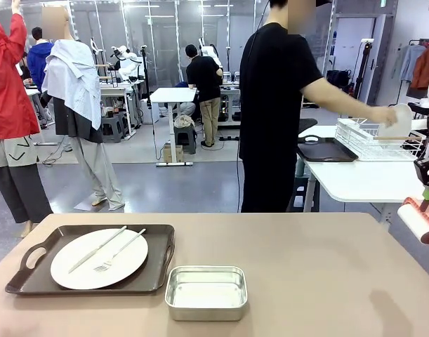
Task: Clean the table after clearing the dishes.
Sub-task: Place the Lint Roller back on top of the Airtight Container.
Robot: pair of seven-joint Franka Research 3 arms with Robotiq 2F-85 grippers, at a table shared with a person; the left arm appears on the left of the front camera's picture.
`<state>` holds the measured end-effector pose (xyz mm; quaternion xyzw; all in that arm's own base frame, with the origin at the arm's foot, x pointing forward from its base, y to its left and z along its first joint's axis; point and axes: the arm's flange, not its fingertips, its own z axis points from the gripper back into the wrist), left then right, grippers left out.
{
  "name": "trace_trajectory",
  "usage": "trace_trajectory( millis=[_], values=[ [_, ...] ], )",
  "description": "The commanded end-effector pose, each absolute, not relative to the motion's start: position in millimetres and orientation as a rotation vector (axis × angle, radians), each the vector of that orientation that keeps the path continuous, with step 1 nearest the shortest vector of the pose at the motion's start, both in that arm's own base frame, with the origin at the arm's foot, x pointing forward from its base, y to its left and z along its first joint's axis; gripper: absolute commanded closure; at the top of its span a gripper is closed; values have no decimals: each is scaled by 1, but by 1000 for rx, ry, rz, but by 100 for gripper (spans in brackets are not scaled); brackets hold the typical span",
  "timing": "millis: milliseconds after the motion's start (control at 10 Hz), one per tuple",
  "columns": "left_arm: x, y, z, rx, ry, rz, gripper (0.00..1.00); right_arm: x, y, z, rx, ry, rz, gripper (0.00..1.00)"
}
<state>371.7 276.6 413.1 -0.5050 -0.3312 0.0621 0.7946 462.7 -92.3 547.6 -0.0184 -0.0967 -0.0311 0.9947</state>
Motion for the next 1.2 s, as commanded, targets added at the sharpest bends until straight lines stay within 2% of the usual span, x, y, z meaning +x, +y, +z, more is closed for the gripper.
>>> trace_trajectory(
  millis=[0,200,300,400,500,700,900,1100],
  values=[
    [371,280,415,-1086,-714,130,0,463,-93,550,-51,-202,-67,78],
    [371,280,415,-1086,-714,130,0,463,-92,548,-37,-194,-62,78],
    [371,280,415,-1086,-714,130,0,467,-68,565,-123,-260,42,78],
    [371,280,415,-1086,-714,130,0,474,-37,591,-115,-350,156,78],
    [371,280,415,-1086,-714,130,0,476,5,617,-161,-425,298,78],
    [371,280,415,-1086,-714,130,0,462,116,653,-160,-554,735,78],
    [371,280,415,-1086,-714,130,0,433,205,650,-132,-569,1063,78],
    [371,280,415,-1086,-714,130,0,394,274,623,-134,-512,1344,78]
  ],
)
